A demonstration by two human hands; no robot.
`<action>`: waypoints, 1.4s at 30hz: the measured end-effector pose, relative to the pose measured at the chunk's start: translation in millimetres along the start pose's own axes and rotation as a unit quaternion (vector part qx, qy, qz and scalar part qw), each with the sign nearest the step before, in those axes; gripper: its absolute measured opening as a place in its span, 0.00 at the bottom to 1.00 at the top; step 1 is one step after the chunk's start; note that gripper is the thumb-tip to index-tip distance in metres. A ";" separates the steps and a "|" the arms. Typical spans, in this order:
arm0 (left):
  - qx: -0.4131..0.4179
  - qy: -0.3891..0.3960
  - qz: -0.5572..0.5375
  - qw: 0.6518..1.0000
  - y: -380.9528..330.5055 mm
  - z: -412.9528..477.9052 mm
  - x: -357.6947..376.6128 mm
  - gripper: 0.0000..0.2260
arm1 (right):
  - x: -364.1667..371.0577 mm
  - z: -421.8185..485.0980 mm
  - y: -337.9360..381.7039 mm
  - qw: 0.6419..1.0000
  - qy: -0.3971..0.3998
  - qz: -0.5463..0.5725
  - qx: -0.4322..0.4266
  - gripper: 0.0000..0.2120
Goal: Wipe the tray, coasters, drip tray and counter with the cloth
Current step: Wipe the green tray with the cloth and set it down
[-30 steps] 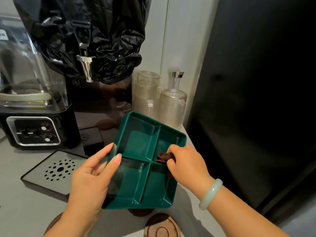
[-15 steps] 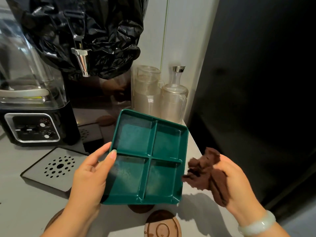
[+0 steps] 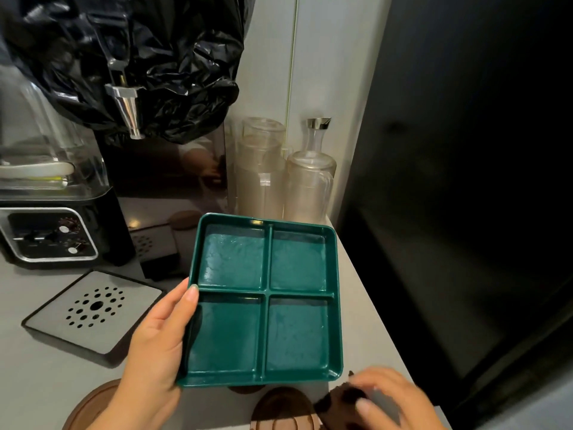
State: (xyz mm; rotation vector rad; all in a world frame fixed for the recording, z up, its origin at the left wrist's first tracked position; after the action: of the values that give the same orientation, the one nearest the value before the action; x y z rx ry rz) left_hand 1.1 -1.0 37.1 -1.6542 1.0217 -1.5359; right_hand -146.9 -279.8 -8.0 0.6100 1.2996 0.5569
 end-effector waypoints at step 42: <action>-0.191 -0.093 0.219 0.952 115.5 129.1 70.1 0.15 | 27.3 196.8 -63.5 0.923 -0.125 0.197 0.306 0.14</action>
State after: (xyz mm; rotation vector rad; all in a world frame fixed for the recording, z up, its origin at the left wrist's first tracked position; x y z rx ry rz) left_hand 117.3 -124.1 -42.1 -1.6341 1.5279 -0.9141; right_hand 53.9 -326.6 -40.1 1.4393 1.1011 0.3707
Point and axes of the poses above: each hand's wrist, its own z-axis towards the middle knuckle, its own x-axis out of the palm, y = z × x, the point moved 1 cm from there along z, towards the middle knuckle, and after that the axes turned 2 degrees about -z, right-handed, at the moved point
